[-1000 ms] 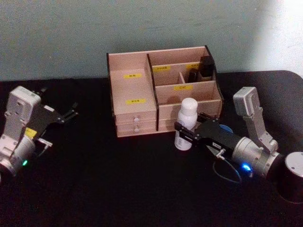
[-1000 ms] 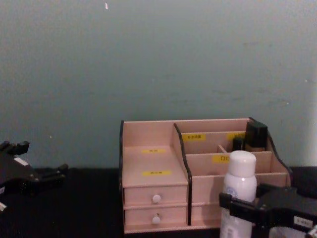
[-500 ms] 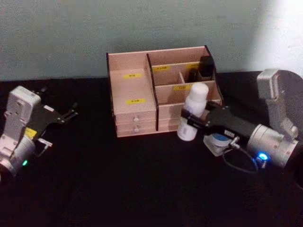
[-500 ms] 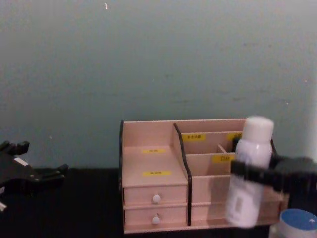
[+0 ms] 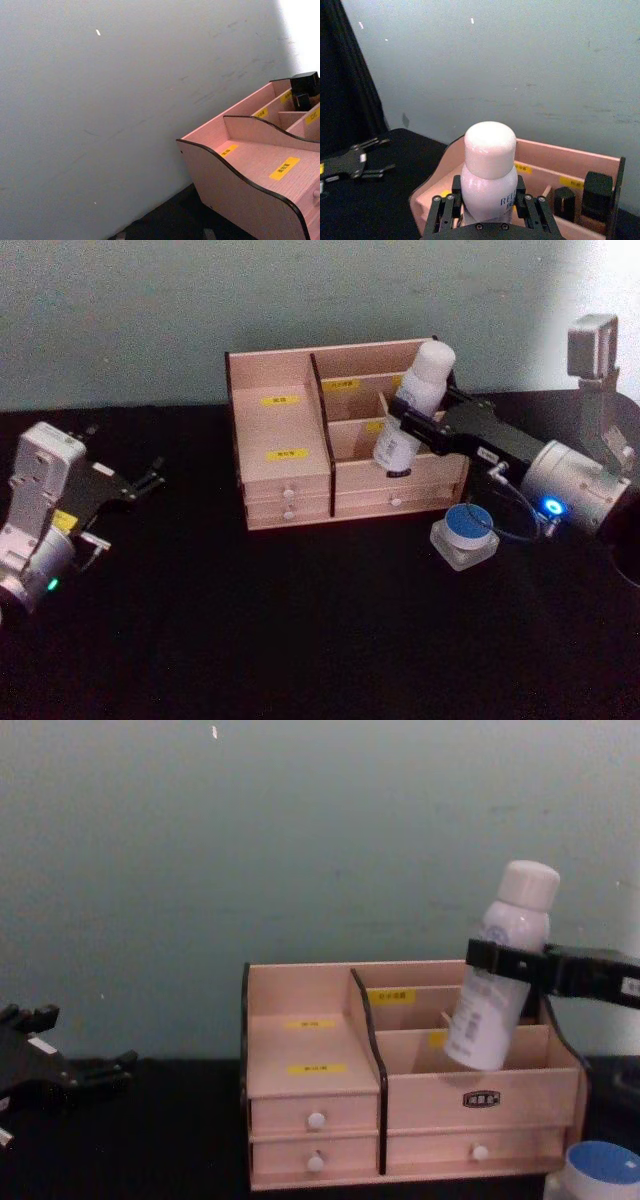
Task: Pick up the facial cleanser and watermelon frost from the table and place them into the tiered storage box.
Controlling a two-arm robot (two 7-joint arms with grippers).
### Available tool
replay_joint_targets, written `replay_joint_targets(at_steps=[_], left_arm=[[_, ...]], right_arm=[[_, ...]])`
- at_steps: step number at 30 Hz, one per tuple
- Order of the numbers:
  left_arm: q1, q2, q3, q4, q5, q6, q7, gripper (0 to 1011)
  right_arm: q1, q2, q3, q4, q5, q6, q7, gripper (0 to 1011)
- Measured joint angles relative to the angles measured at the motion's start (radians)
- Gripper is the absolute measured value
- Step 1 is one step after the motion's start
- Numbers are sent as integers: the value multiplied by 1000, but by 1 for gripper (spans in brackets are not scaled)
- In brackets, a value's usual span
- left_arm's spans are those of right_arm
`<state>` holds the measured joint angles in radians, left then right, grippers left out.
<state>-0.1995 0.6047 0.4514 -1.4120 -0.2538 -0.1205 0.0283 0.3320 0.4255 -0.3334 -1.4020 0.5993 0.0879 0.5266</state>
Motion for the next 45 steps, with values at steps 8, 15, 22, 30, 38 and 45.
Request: replay_joint_targets(at_steps=[8, 15, 22, 30, 38, 45], left_arm=[[0, 0, 0, 0, 0, 0, 0, 1001], [0, 0, 0, 0, 0, 0, 0, 1001], [0, 0, 0, 0, 0, 0, 0, 1001], [0, 0, 0, 0, 0, 0, 0, 1001], [0, 0, 0, 0, 0, 0, 0, 1001], [0, 0, 0, 0, 0, 0, 0, 1001]], right_arm=[[80, -34, -38, 78, -18, -15, -27, 594], [145, -71, -60, 154, -49, -56, -37, 594], [202, -110, -68, 233, -86, -97, -52, 594], [254, -154, -68, 323, -125, -132, -61, 594], [289, -191, -65, 402, -155, -152, -58, 594], [310, -214, -56, 459, -177, -170, -53, 595]])
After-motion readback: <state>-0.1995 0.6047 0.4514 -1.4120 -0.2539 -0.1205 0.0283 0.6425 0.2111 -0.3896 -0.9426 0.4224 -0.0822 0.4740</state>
